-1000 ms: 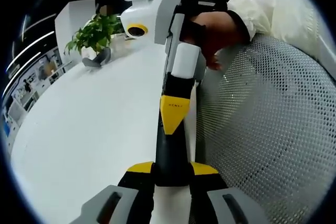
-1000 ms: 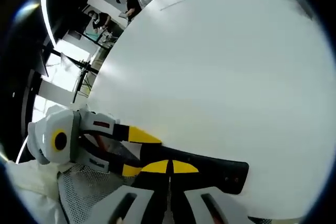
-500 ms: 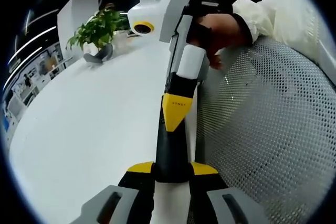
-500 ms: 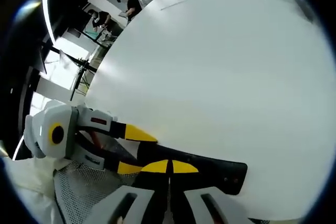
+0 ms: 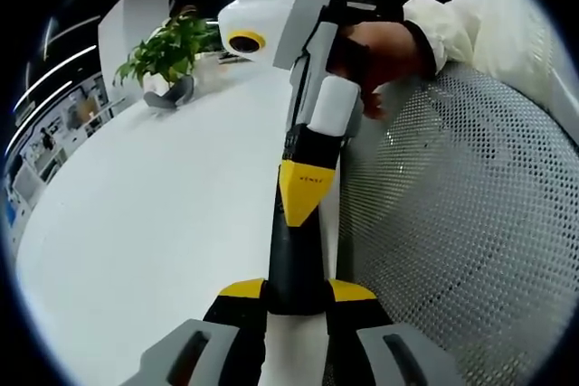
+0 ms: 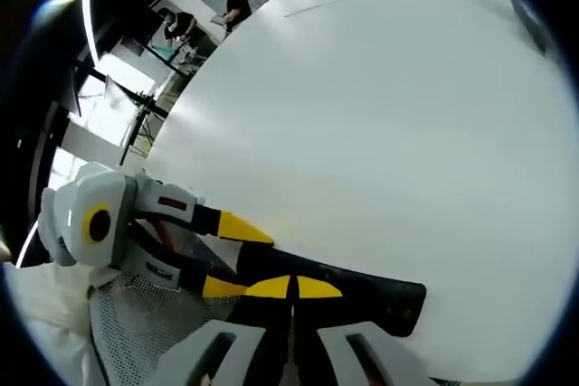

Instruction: Press the specified remote control buttons in sequence, fully releasing each button before pressing the next.

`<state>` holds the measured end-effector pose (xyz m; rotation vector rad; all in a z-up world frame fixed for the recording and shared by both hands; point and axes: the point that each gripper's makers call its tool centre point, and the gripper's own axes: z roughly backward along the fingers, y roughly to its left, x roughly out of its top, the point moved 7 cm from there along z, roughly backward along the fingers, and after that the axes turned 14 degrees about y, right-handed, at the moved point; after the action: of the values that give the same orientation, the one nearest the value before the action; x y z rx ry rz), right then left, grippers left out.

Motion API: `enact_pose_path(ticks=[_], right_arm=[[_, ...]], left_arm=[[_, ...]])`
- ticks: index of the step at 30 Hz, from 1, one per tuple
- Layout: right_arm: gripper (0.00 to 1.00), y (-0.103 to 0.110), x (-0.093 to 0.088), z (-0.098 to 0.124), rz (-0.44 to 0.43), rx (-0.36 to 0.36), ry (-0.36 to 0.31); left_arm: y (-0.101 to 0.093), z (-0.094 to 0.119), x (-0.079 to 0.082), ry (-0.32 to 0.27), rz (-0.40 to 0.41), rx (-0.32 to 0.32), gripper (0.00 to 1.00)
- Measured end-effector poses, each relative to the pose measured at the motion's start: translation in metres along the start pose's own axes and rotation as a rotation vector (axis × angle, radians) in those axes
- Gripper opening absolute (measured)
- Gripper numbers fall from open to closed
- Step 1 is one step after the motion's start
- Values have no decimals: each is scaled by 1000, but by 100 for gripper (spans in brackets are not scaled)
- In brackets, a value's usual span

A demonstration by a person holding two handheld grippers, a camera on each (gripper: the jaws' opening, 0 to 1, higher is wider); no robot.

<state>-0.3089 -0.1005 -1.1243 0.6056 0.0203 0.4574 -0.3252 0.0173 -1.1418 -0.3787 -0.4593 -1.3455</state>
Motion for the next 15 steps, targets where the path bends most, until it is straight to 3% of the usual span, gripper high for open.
enact_pose_path(ticks=[3,11,15], right_arm=[[0,2,3,2,6,18,-26],[0,6,-1,-5,39,6,24],[0,5,-1,-4,37,4,15]], left_arm=[[0,0,0,-1,3,0,25],[1,0,0,-2,8,2,25],[1,-1,0,-3,9,2,25]])
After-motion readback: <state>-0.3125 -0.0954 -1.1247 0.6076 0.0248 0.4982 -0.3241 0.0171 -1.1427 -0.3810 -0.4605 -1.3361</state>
